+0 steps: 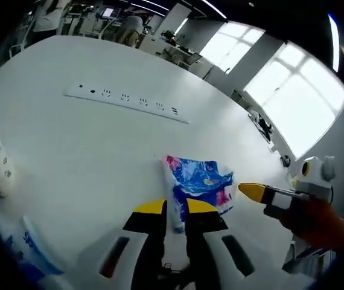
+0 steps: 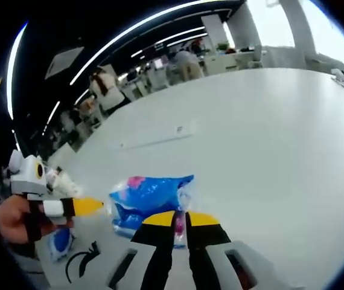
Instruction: Arrange the tabletop items into an orderly group along one side of the table until the central work area is clear of visible clutter.
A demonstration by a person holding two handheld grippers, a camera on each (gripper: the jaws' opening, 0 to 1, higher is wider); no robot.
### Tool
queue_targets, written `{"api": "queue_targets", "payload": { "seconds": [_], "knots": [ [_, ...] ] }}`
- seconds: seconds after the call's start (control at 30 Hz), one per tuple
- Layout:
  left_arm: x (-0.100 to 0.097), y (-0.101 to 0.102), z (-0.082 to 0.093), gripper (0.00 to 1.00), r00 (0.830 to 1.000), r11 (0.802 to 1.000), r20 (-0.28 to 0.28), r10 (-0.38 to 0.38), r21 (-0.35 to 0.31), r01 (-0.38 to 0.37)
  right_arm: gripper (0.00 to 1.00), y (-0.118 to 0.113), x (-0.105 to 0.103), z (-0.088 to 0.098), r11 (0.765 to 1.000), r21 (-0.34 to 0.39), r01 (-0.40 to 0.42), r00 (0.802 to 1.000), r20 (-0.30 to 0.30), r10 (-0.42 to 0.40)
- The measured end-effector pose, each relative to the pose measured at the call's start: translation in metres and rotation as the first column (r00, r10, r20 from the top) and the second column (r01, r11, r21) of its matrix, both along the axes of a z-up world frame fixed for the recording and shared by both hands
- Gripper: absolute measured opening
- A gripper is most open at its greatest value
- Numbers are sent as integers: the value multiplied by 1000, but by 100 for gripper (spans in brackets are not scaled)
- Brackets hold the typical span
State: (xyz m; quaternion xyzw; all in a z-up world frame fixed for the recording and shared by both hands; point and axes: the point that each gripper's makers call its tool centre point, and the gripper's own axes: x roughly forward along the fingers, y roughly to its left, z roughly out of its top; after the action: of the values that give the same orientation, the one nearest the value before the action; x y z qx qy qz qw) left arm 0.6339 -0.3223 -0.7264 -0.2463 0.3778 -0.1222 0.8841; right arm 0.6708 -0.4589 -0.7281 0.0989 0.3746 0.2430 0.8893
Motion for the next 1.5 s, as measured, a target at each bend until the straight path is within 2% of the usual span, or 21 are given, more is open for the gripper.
{"api": "queue_targets", "payload": {
  "seconds": [0.27,0.73,1.1,1.5],
  "knots": [
    [-16,0,12,8,1000,1000,24,-16,15,16,5,5,-11,9,1000,-4,-17,1000,9,17],
    [-46,24,24,8,999,1000,50,3,31,-4,7,25,-44,18,995,-33,-99,995,16,100],
    [-86,58,28,8,996,997,55,71,37,-73,7,60,-79,19,986,-25,-166,986,14,166],
    [-124,85,32,8,992,992,55,114,48,-117,8,81,-107,15,979,-15,-203,979,4,203]
  ]
}}
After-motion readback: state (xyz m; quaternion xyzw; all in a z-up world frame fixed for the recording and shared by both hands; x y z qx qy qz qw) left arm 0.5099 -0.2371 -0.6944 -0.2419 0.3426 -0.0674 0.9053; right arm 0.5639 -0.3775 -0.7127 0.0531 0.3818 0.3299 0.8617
